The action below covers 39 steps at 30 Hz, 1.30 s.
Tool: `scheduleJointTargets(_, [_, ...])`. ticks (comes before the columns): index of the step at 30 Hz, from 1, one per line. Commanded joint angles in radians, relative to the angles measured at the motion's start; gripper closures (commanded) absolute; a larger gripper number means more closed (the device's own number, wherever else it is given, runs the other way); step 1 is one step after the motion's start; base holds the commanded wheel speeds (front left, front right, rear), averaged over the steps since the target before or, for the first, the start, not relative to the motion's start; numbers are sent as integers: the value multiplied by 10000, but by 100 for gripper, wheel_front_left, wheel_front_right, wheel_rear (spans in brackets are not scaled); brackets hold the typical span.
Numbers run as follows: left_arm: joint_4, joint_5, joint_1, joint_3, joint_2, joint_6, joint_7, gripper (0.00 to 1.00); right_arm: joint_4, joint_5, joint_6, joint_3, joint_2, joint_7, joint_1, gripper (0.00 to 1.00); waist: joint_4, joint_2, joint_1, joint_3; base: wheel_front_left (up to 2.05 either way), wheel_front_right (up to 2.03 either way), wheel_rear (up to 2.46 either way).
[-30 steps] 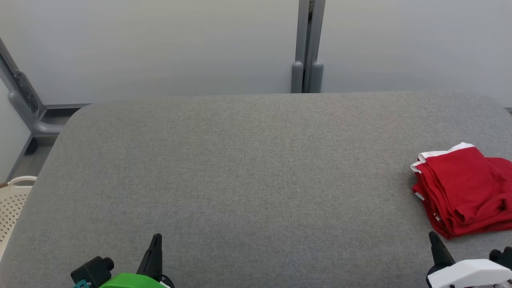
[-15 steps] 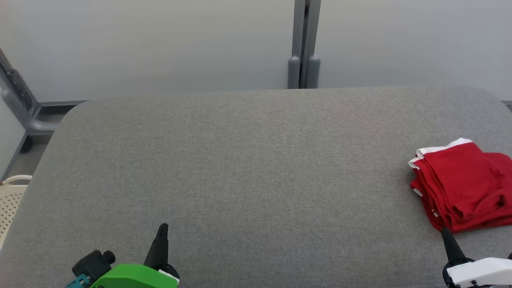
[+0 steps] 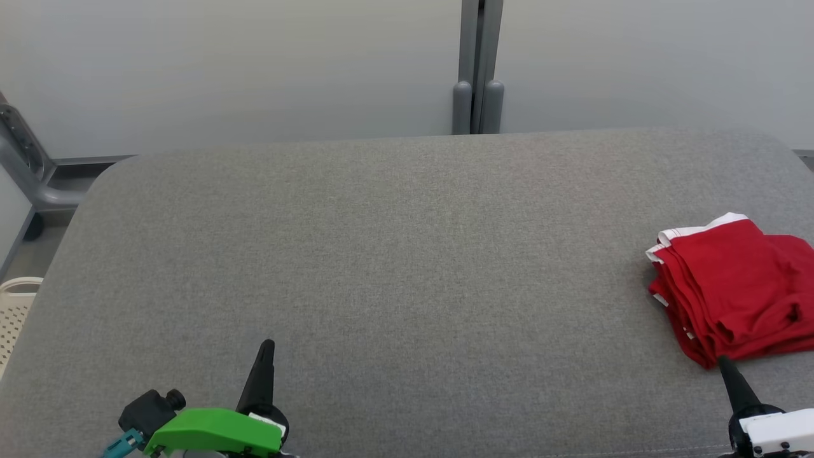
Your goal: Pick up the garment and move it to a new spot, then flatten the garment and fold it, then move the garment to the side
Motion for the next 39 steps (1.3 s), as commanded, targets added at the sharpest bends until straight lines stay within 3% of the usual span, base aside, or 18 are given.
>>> scheduleJointTargets(1, [-115,-227,-286,89,-20,-104,32,100,-165,269,4,-106,-64,71,17,100,-13,0,0,17,0,0,0])
scheduleJointTargets(39, [-270,-2677,-674,482,-732,-785,376,100,-841,3542,4,-1216,-86,1107,160,100,-306,0,0,451,0,0,0])
